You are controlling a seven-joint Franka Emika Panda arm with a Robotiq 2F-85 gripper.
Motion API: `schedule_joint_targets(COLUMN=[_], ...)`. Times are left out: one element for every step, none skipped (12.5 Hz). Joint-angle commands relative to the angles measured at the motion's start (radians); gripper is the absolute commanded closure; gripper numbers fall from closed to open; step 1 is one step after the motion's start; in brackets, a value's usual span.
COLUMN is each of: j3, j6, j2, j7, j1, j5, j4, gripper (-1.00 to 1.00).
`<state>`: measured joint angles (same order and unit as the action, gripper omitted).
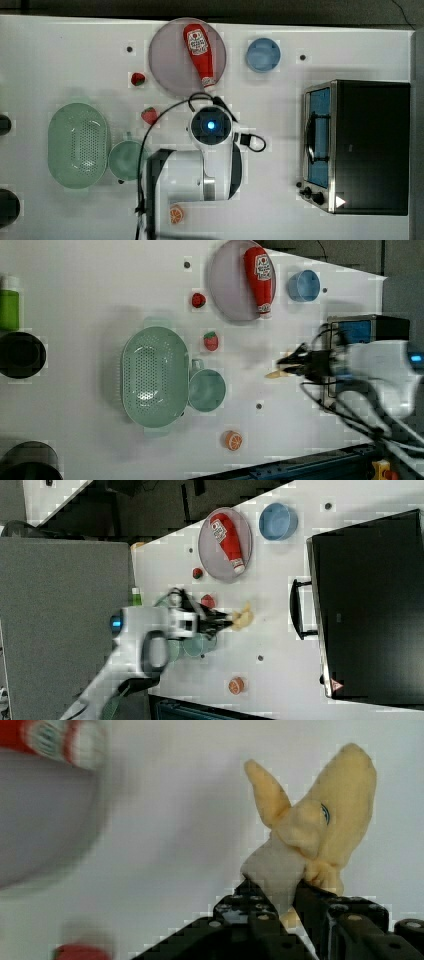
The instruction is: Pick banana from table and place on oven.
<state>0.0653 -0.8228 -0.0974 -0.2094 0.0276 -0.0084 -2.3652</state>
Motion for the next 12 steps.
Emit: schedule_joint_targets(j3=[-0.019, -0.031, -0.048, -0.071, -0.098, -0.13, -0.165, -0.204, -0.247, -0.293, -0.339, -0.386], j6=[0.226, 0.326, 0.404, 0.458, 0.488, 0.504, 0.513, 0.515, 0.515, 0.515, 0.514, 0.511], j2=[0.15, 0.177, 0.197, 0.21, 0.218, 0.219, 0.218, 0.216, 0.212, 0.206, 0.197, 0.184], j7=[-0.033, -0.033, -0.033, -0.032, -0.029, -0.027, -0.01, 0.023, 0.074, 0.132, 0.187, 0.246], j1=[-0.005, -0.003, -0.001, 0.0, 0.003, 0.006, 0.01, 0.014, 0.017, 0.021, 0.024, 0.025], j5=[-0.002, -0.002, -0.002, -0.002, -0.003, -0.005, -0.005, -0.005, -0.005, -0.005, -0.006, -0.012], j4=[0.174, 0.23, 0.278, 0.319, 0.355, 0.388, 0.413, 0.428, 0.435, 0.435, 0.435, 0.436], gripper=[0.61, 0.61, 0.61, 0.61, 0.61, 0.61, 0.61, 0.61, 0.61, 0.61, 0.61, 0.61])
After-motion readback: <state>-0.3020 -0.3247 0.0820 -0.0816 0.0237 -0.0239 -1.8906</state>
